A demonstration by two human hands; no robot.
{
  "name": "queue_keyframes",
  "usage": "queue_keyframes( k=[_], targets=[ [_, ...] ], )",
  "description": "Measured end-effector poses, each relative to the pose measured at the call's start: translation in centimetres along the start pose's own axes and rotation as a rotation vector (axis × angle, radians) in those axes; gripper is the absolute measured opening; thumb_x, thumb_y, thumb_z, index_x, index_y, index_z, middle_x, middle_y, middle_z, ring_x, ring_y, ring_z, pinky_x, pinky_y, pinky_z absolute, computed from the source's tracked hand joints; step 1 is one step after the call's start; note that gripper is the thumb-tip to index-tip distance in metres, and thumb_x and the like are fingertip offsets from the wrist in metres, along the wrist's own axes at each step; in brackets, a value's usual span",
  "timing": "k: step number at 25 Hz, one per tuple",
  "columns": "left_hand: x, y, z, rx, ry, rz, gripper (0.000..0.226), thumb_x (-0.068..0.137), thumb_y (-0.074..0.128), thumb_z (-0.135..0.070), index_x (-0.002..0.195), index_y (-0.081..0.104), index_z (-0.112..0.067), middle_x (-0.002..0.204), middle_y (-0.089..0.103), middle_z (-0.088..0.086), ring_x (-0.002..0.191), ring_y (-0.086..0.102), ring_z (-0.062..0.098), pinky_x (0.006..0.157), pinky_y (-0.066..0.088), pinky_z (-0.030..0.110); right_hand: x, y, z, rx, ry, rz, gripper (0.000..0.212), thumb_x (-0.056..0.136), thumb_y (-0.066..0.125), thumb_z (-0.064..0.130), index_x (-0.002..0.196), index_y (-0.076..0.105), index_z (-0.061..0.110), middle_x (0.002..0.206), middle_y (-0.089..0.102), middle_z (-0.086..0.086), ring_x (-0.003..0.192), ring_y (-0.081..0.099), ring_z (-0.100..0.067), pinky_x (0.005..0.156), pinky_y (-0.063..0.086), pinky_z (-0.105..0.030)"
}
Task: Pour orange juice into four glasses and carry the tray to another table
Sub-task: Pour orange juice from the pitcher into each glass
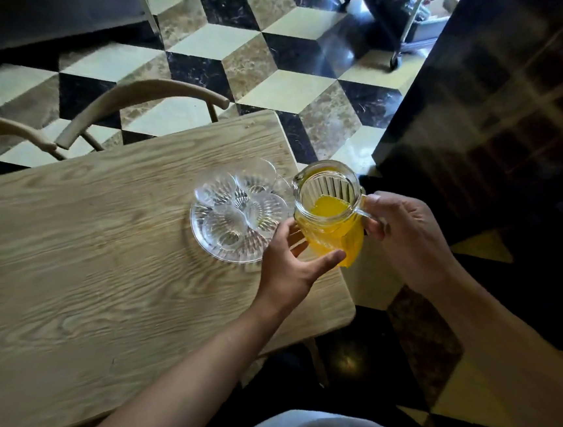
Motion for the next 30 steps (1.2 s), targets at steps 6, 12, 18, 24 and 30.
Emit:
queue_keyframes(
  k=[6, 12, 18, 24, 30],
  targets=[
    [1.1, 2.9, 0.9, -0.117, -0.136, 0.079, 0.074, 0.066, 0.097, -0.044, 0.129, 0.058, -0.035, 0.127, 0.071, -0.012, 0.115, 0.068, -0.006, 0.101, 0.053, 0.020, 2.8, -1.3, 0.3, -0.192, 0.045, 0.052, 0.059, 0.103, 0.049, 0.005, 0.049, 0.054, 0.028, 0.054, 0.037, 0.009, 0.050, 0.032, -0.004, 0.048, 0.028, -0.020],
    [1.2, 4.6, 1.9, -0.272, -0.250, -0.013, 0.067, 0.069, 0.097, -0.034, 0.126, 0.063, -0.025, 0.121, 0.077, -0.003, 0.115, 0.072, 0.006, 0.096, 0.056, 0.020, 5.8, -1.6, -0.9, -0.263, 0.100, 0.156, 0.054, 0.103, 0.054, 0.011, 0.051, 0.051, 0.026, 0.051, 0.040, 0.014, 0.049, 0.033, -0.002, 0.046, 0.028, -0.016],
    [1.9, 6.4, 2.7, -0.382, -0.342, -0.147, 0.057, 0.072, 0.095, -0.021, 0.119, 0.063, -0.021, 0.112, 0.080, -0.001, 0.106, 0.076, 0.009, 0.086, 0.055, 0.018, 8.2, -1.4, -2.0, -0.379, 0.131, 0.336, 0.042, 0.103, 0.058, 0.015, 0.061, 0.051, 0.014, 0.055, 0.043, 0.011, 0.052, 0.037, -0.005, 0.050, 0.031, -0.018],
    [2.7, 8.1, 4.0, -0.515, -0.406, -0.204, 0.065, 0.074, 0.091, -0.015, 0.128, 0.059, -0.001, 0.093, 0.078, -0.004, 0.085, 0.073, 0.006, 0.077, 0.056, 0.020, 9.8, -0.8, -2.5, -0.551, 0.154, 0.401, 0.044, 0.101, 0.061, 0.023, 0.060, 0.052, 0.010, 0.056, 0.043, 0.004, 0.050, 0.037, -0.008, 0.046, 0.029, -0.023],
    [3.3, 8.8, 4.2, -0.564, -0.438, -0.216, 0.037, 0.086, 0.085, -0.008, 0.113, 0.062, 0.003, 0.072, 0.071, -0.012, 0.066, 0.065, 0.001, 0.063, 0.052, 0.015, 10.8, -0.1, -2.8, -0.658, 0.153, 0.421, 0.047, 0.100, 0.062, 0.025, 0.064, 0.051, -0.004, 0.049, 0.042, 0.004, 0.037, 0.038, -0.001, 0.042, 0.030, -0.018]
  ],
)
Point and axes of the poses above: each hand's wrist, its own x-axis towards the middle knuckle, its own y-axis out of the palm, z = x × y, the point moved 5 cm from there along x, towards the middle knuckle
